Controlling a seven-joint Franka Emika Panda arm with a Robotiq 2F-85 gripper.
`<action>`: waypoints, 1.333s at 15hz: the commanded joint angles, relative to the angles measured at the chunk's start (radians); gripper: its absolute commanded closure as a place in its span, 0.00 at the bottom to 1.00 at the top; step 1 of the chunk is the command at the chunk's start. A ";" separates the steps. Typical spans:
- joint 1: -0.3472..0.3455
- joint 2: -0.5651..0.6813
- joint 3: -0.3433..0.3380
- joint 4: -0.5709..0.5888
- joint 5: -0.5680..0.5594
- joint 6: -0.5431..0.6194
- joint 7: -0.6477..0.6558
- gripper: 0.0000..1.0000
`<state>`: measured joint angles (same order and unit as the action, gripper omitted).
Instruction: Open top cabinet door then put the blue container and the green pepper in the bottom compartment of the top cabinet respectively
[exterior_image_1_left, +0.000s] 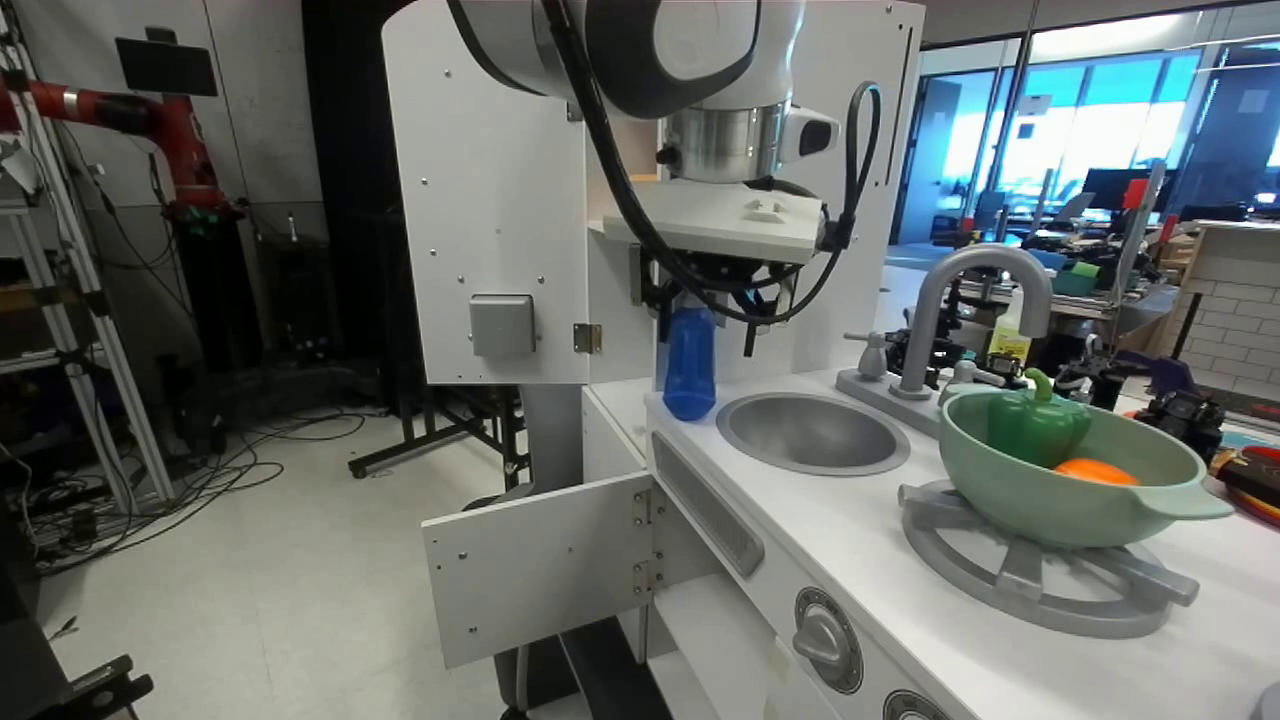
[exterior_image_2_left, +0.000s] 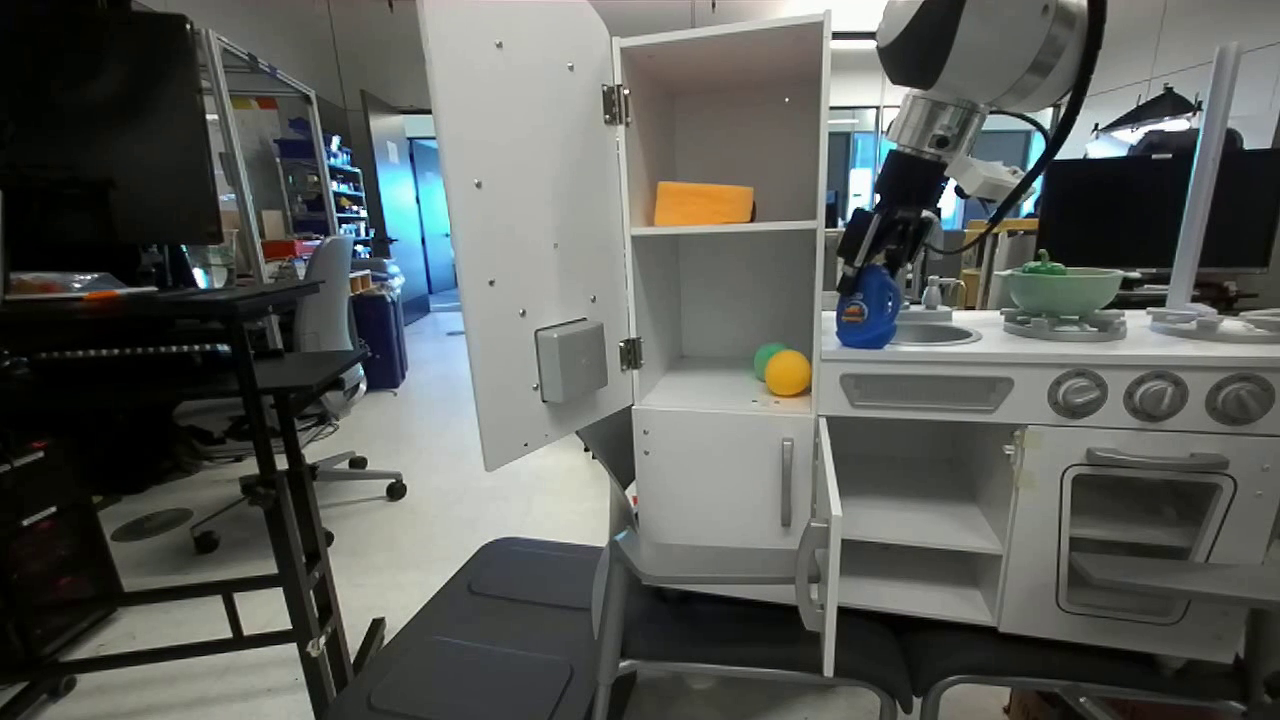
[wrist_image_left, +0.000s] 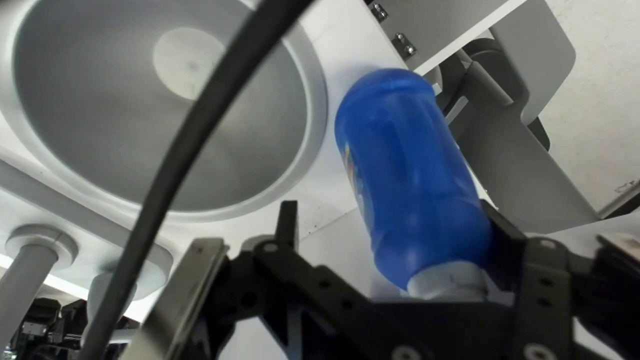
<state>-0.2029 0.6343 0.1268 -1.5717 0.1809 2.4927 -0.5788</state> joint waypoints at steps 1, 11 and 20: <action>0.002 0.032 0.008 0.058 -0.015 -0.032 0.010 0.48; 0.050 -0.048 -0.024 -0.030 -0.098 -0.072 0.068 0.78; 0.097 -0.369 -0.008 -0.403 -0.145 -0.098 0.089 0.78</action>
<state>-0.1515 0.4119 0.1249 -1.8395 0.0620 2.4191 -0.5340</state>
